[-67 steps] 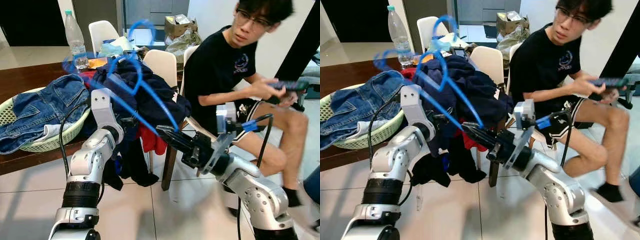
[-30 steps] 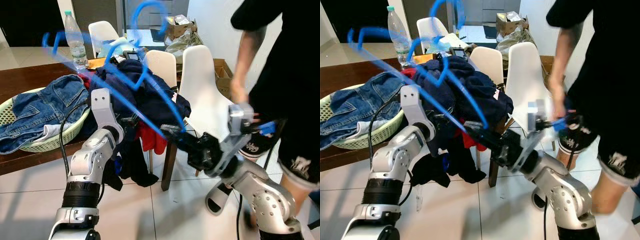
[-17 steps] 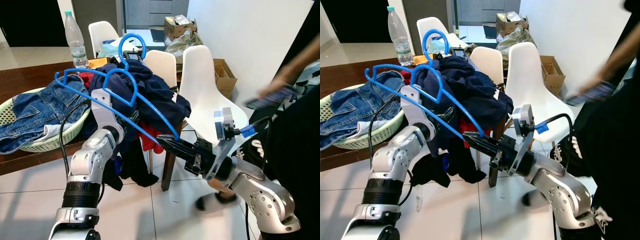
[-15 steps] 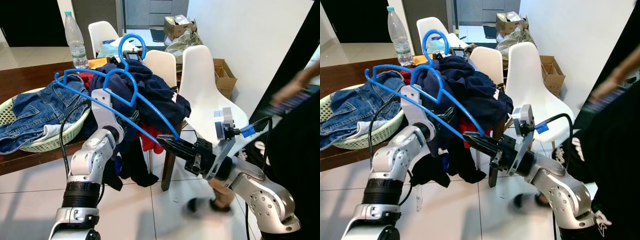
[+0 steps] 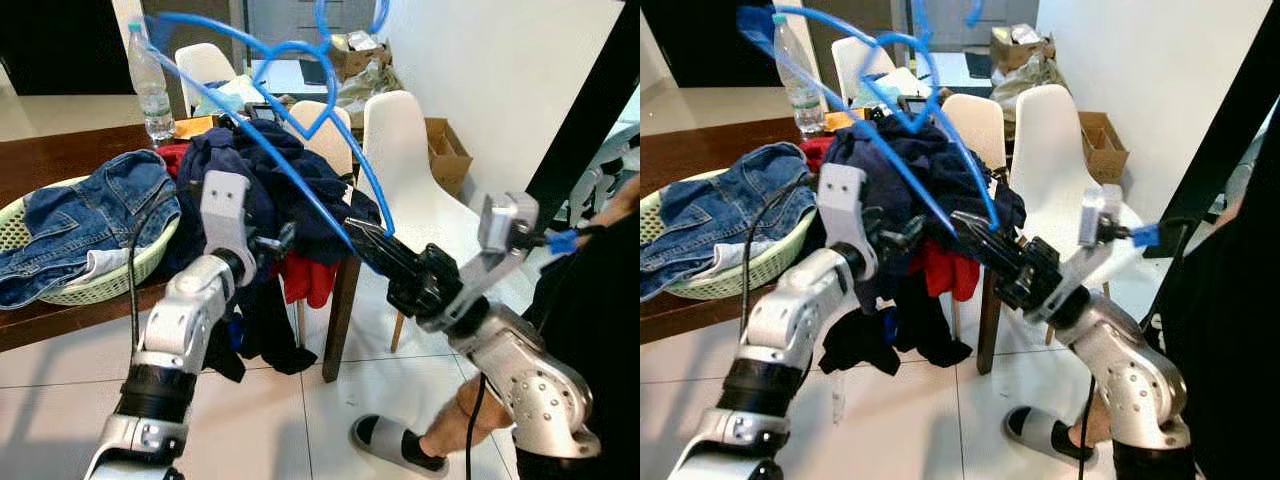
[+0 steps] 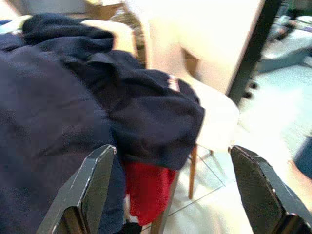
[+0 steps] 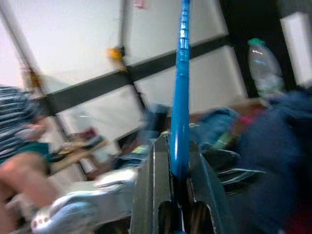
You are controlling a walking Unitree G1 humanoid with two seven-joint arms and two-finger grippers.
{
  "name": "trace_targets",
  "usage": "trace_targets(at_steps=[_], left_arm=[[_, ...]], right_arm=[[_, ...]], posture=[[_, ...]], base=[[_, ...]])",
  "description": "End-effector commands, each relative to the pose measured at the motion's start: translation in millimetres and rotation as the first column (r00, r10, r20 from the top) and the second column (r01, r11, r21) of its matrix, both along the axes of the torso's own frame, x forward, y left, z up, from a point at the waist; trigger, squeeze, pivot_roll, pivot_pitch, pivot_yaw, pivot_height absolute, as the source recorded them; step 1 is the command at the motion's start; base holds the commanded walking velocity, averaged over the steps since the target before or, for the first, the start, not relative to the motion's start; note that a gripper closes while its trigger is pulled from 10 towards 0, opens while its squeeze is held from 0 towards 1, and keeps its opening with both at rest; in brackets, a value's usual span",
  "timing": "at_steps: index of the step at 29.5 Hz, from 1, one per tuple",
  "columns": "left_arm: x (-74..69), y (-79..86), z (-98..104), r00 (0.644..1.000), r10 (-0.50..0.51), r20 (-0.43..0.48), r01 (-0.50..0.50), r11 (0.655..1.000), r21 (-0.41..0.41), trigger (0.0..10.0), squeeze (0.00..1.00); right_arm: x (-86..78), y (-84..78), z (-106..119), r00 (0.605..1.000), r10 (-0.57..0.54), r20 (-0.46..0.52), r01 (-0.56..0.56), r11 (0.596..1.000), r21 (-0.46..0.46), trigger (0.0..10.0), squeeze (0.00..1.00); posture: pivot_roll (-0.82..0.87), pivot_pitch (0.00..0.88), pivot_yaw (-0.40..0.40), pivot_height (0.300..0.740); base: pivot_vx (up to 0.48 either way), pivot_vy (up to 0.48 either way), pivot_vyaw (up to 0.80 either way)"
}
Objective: Hang hanger
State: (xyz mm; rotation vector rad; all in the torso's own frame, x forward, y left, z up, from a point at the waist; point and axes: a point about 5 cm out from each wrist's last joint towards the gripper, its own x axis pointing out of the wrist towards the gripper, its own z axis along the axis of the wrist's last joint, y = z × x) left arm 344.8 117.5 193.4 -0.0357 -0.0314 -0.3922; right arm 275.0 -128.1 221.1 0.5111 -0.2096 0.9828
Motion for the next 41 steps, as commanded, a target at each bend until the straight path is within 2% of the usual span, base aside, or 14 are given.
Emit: trace_targets(at_steps=[1, 4, 6, 7, 14, 16, 17, 18, 21, 22, 24, 26, 29, 41], left_arm=[[-3.4, 0.3, 1.1, 0.999, -0.025, 0.027, 0.024, 0.999, 0.036, 10.0, 0.00], [-7.8, -1.5, 1.1, 0.996, -0.066, 0.051, 0.064, 0.997, 0.048, 10.0, 0.00], [-7.8, -1.5, 1.1, 0.996, -0.066, 0.051, 0.064, 0.997, 0.048, 10.0, 0.00], [-12.2, -4.5, 5.9, 0.989, -0.115, 0.091, 0.112, 0.993, 0.044, 10.0, 0.00], [-15.0, -7.2, 10.0, 0.981, -0.153, 0.120, 0.149, 0.988, 0.042, 10.0, 0.00], [-23.4, -15.2, 17.8, 0.955, -0.245, 0.166, 0.242, 0.970, 0.038, 10.0, 0.00], [-23.4, -15.2, 17.8, 0.955, -0.245, 0.166, 0.242, 0.970, 0.038, 10.0, 0.00], [-26.8, -18.0, 20.9, 0.943, -0.277, 0.183, 0.276, 0.961, 0.034, 10.0, 0.00], [-26.8, -18.0, 20.9, 0.943, -0.277, 0.183, 0.276, 0.961, 0.034, 10.0, 0.00], [-29.6, -19.4, 23.9, 0.933, -0.298, 0.202, 0.299, 0.954, 0.028, 10.0, 0.00], [-29.6, -19.4, 23.9, 0.933, -0.298, 0.202, 0.299, 0.954, 0.028, 10.0, 0.00], [-31.7, -18.1, 34.8, 0.917, -0.301, 0.262, 0.314, 0.949, -0.008, 10.0, 0.00], [-31.6, -16.8, 43.1, 0.908, -0.291, 0.301, 0.314, 0.949, -0.032, 10.0, 0.00], [-32.3, -19.3, 45.3, 0.901, -0.301, 0.313, 0.327, 0.944, -0.032, 10.0, 0.00]], right_arm=[[4.3, -0.7, -0.8, 0.999, -0.045, -0.008, 0.045, 0.999, -0.017, 10.0, 0.00], [13.5, -3.0, -10.1, 0.990, -0.134, -0.050, 0.129, 0.989, -0.077, 10.0, 0.00], [13.5, -3.0, -10.1, 0.990, -0.134, -0.050, 0.129, 0.989, -0.077, 10.0, 0.00], [26.4, -9.4, -26.7, 0.957, -0.269, -0.110, 0.249, 0.953, -0.173, 10.0, 0.00], [33.0, -14.2, -37.1, 0.925, -0.352, -0.142, 0.316, 0.922, -0.222, 10.0, 0.00], [42.5, -23.9, -56.8, 0.838, -0.512, -0.187, 0.448, 0.843, -0.298, 10.0, 0.00], [42.5, -23.9, -56.8, 0.838, -0.512, -0.187, 0.448, 0.843, -0.298, 10.0, 0.00], [45.2, -27.6, -64.2, 0.798, -0.568, -0.200, 0.491, 0.806, -0.330, 10.0, 0.00], [45.2, -27.6, -64.2, 0.798, -0.568, -0.200, 0.491, 0.806, -0.330, 10.0, 0.00], [47.1, -31.3, -68.9, 0.764, -0.611, -0.206, 0.526, 0.775, -0.349, 10.0, 0.00], [47.1, -31.3, -68.9, 0.764, -0.611, -0.206, 0.526, 0.775, -0.349, 10.0, 0.00], [48.3, -37.8, -74.9, 0.709, -0.670, -0.219, 0.573, 0.729, -0.374, 10.0, 0.00], [47.8, -39.4, -77.8, 0.685, -0.687, -0.242, 0.593, 0.719, -0.362, 10.0, 0.00], [51.1, -36.9, -82.0, 0.671, -0.692, -0.265, 0.605, 0.718, -0.345, 10.0, 0.00]], posture=[[0.09, 0.042, -0.013, 0.740], [0.09, 0.045, -0.015, 0.740], [0.09, 0.045, -0.015, 0.740], [0.09, 0.046, -0.018, 0.740], [0.09, 0.044, -0.020, 0.740], [0.09, 0.038, -0.022, 0.740], [0.09, 0.038, -0.022, 0.740], [0.09, 0.038, -0.022, 0.740], [0.09, 0.038, -0.022, 0.740], [0.09, 0.034, -0.024, 0.740], [0.09, 0.034, -0.024, 0.740], [0.09, 0.032, -0.025, 0.740], [0.08, 0.031, -0.023, 0.740], [0.08, 0.037, -0.017, 0.740]], base=[[0.000, 0.000, 0.00], [0.000, 0.000, 0.00], [0.000, 0.000, 0.00], [0.000, 0.000, 0.00], [0.000, 0.000, 0.00], [0.000, 0.000, 0.00], [0.000, 0.000, 0.00], [0.000, 0.000, 0.00], [0.000, 0.000, 0.00], [0.000, 0.000, 0.00], [0.000, 0.000, 0.00], [0.000, 0.000, 0.00], [0.000, 0.000, 0.00], [0.000, 0.000, 0.00]])
